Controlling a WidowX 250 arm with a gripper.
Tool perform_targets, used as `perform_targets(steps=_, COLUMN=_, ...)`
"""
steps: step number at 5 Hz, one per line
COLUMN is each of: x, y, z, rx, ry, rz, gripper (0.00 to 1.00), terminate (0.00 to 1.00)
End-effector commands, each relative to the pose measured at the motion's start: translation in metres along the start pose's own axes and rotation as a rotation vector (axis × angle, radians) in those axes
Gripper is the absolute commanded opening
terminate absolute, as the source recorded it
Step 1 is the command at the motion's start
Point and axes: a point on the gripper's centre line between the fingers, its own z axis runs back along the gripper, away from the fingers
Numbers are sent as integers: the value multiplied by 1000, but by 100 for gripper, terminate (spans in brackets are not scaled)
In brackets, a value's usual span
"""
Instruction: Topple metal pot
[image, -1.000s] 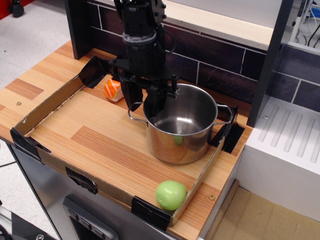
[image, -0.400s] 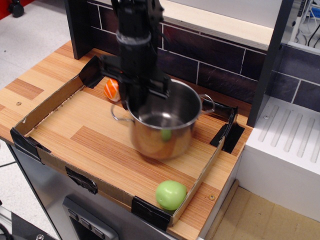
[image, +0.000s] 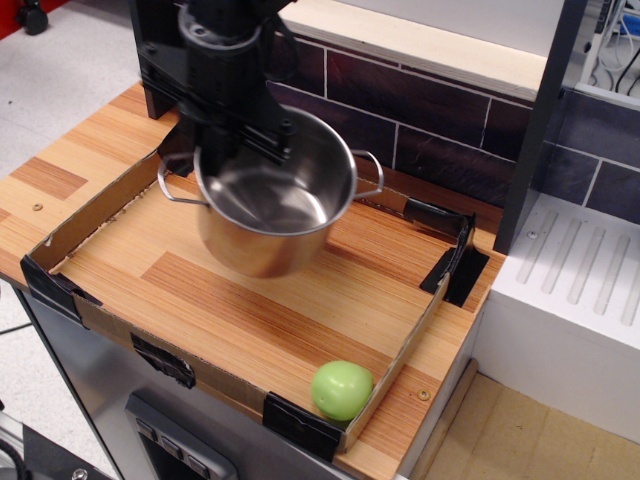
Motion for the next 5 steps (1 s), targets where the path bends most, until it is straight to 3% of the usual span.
perform_targets(steps=1, x=-11, y=15, z=7, rx=332, ry=-256, rz=38, gripper=0, terminate=0)
perform_targets(steps=2, x=-16, y=18, z=-7, rx=439, ry=-396, rz=6, gripper=0, terminate=0)
perform_targets(steps=3, x=-18, y=23, z=-33, rx=498, ry=-500, rz=-39, gripper=0, terminate=0)
perform_targets(steps=4, x=-20, y=23, z=-43, rx=508, ry=-517, rz=-80, gripper=0, terminate=0)
perform_targets(steps=5, x=-25, y=24, z=-47, rx=498, ry=-453, rz=-95, gripper=0, terminate=0)
